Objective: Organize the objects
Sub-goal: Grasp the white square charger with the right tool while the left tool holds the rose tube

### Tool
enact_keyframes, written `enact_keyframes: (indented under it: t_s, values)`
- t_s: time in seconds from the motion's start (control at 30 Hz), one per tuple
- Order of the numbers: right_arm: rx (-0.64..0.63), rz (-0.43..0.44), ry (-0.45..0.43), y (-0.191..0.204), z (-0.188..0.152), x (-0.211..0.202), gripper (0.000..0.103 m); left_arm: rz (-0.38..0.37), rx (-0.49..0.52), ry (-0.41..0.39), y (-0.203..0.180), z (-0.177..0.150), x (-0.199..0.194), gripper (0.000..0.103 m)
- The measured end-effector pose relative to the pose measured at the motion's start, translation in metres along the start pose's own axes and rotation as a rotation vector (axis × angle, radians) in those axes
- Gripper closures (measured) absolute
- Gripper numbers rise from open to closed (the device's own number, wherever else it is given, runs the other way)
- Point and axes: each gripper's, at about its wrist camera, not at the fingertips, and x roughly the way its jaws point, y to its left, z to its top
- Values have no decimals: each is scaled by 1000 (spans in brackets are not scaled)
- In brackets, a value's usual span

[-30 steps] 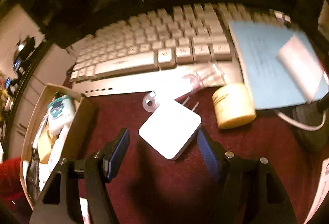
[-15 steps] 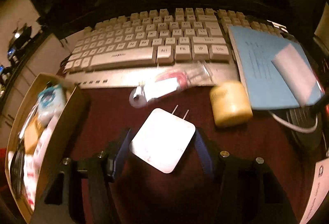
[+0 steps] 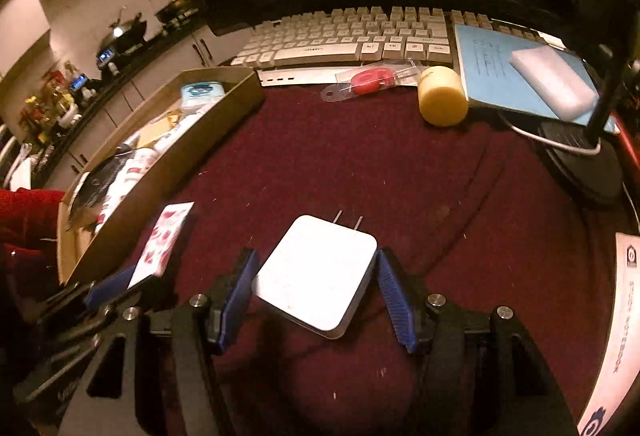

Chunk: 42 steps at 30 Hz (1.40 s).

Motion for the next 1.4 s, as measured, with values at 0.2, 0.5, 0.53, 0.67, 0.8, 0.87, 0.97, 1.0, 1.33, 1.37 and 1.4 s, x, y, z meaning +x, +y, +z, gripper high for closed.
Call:
enact_keyframes:
  t_s: [0.2, 0.5, 0.53, 0.67, 0.8, 0.87, 0.97, 1.0, 1.33, 1.37, 1.4]
  values:
    - [-7, 30, -4, -4, -4, -7, 49, 28, 28, -1, -13, -2, -1, 72]
    - [-1, 1, -3, -2, -7, -5, 48, 64, 55, 7, -16, -7, 0, 71]
    - [-8, -5, -2, -1, -7, -5, 49, 62, 57, 7, -16, -7, 0, 71]
    - [-3, -20, -17, -3, -8, -11, 54, 61, 74, 4, -16, -8, 0, 71]
    - [24, -17, -17, -8, -8, -12, 55, 72, 93, -3, -19, -9, 1, 71]
    - [21, -33, -4, -6, -8, -9, 53, 76, 95, -3, -19, -10, 1, 71]
    - [-21, -68, -11, -1, -9, -6, 53, 86, 106, -4, -21, -10, 1, 71]
    - [-40, -78, -14, 1, -10, -5, 54, 96, 115, -3, -22, -10, 1, 71]
    - [-20, 37, -37, -9, -9, -13, 56, 181, 162, -38, -35, -10, -5, 72]
    - [-21, 48, -36, -9, -8, -14, 56, 191, 174, -47, -39, -9, -8, 72]
    - [-22, 55, -37, -8, -8, -16, 56, 197, 179, -53, -41, -9, -12, 72]
